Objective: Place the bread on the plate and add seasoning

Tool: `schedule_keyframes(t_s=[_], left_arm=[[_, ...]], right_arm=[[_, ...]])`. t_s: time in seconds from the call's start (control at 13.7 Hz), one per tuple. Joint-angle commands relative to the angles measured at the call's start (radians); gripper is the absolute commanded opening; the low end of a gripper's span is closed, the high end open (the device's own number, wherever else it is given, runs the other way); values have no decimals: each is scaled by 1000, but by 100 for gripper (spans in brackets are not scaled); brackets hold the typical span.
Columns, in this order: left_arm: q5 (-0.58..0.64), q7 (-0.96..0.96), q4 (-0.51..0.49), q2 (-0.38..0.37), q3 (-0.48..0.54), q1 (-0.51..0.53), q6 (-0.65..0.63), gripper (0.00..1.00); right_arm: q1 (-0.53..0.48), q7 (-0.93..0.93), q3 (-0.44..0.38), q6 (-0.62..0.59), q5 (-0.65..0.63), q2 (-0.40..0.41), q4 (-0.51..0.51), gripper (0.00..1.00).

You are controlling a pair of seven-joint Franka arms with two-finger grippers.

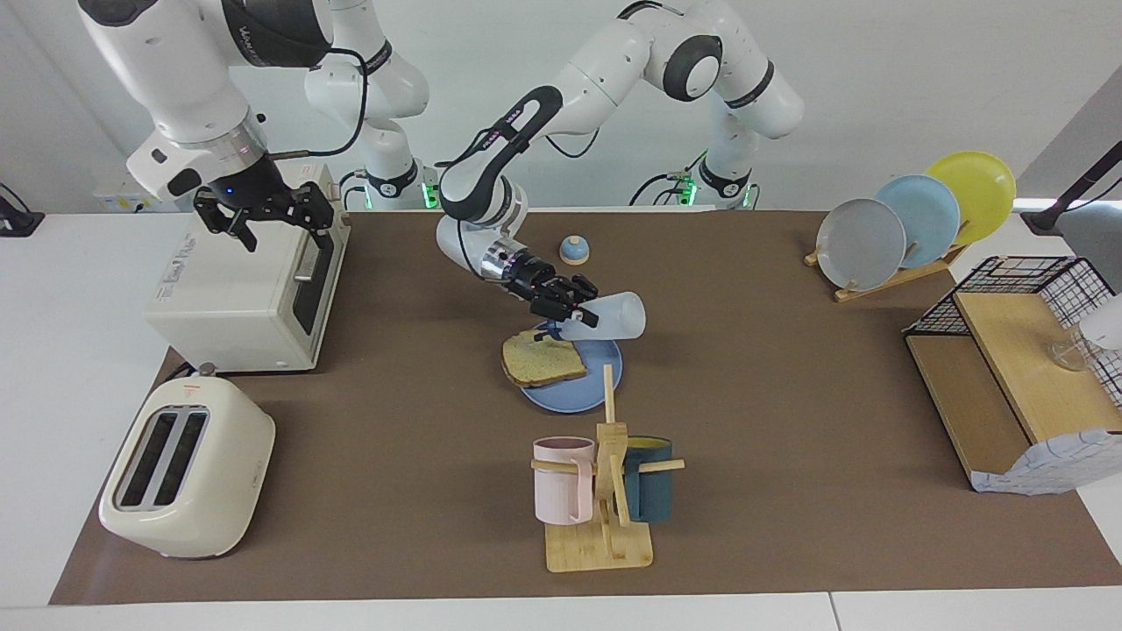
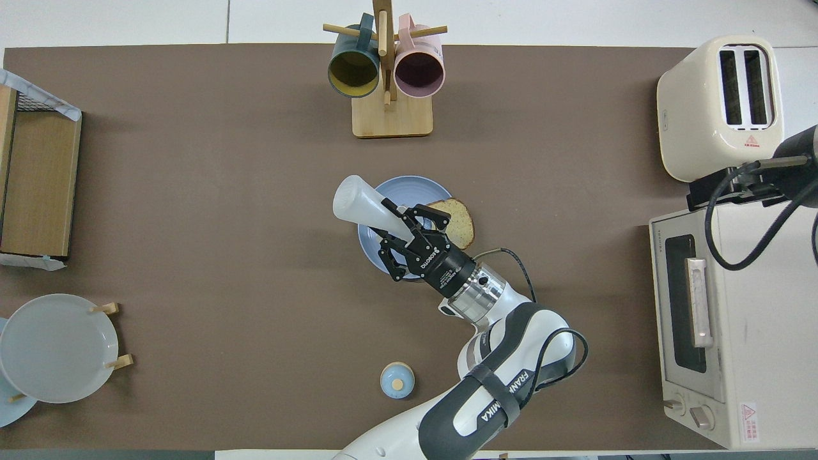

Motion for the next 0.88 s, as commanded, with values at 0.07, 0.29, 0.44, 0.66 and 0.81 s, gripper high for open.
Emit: schedule_keyframes(t_s=[0.07,0.29,0.44,0.66,0.81], left_arm=[[-4,8,-14,-17,9,80,39,0],[1,4,-15,-13,8,137,59,0],[-21,-37,-23,-19,6,139,56,0],[-203,-114,-49,-162,8,191,143,0],[-311,-123,-57,-279,6,246,209,0]], right_arm=[[-18,-29,8,-20,22,2,9,100],[-18,-29,8,-20,22,2,9,100],[-18,-29,8,-22,22,0,9,100],[-18,-29,8,-22,22,0,9,100],[-18,-29,8,-20,22,0,9,100]])
